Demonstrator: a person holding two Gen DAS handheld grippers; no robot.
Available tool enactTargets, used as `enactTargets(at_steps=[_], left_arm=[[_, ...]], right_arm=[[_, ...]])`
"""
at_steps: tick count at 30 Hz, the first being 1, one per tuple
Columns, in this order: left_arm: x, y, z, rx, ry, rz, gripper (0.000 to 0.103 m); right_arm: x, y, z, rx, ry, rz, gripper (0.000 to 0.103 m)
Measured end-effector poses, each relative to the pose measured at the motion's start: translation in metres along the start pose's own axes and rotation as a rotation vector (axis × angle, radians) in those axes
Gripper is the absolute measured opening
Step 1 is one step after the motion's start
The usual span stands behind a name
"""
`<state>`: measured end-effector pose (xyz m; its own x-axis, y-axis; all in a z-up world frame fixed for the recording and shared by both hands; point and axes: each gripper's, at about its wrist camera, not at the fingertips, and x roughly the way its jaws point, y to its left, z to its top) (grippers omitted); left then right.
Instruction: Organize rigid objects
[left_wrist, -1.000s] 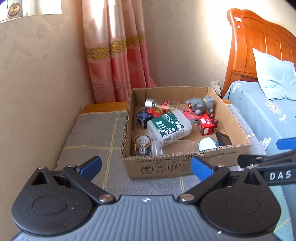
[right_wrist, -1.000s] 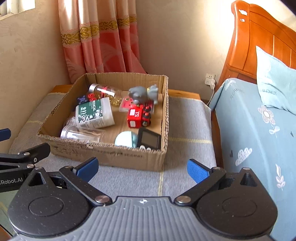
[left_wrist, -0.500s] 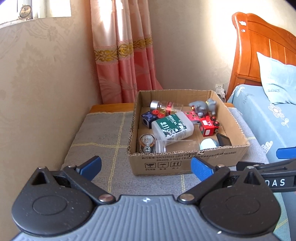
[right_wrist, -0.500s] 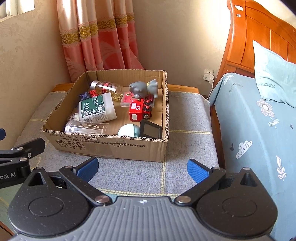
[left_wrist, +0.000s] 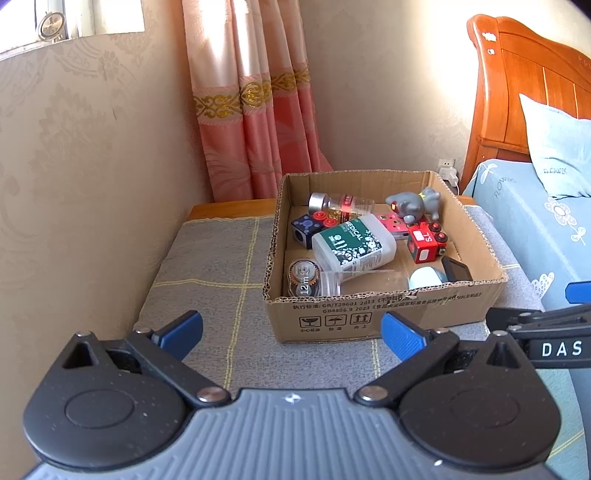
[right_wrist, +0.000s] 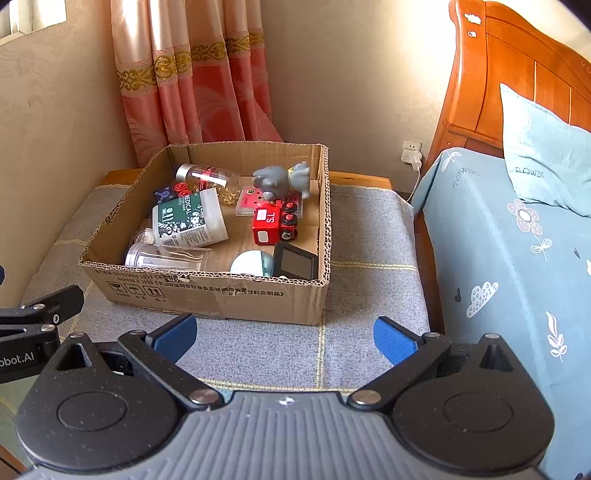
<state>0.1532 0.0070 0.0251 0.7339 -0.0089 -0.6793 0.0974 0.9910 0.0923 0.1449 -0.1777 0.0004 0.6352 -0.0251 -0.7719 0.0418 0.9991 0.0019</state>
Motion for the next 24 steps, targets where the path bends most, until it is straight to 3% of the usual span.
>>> enactTargets(at_steps=[24], left_arm=[[-0.0025, -0.0023, 0.0012, 0.012, -0.006, 0.009, 0.102]], right_arm=[[-0.0034, 0.0007, 0.0, 0.0, -0.014, -0.005, 0.103]])
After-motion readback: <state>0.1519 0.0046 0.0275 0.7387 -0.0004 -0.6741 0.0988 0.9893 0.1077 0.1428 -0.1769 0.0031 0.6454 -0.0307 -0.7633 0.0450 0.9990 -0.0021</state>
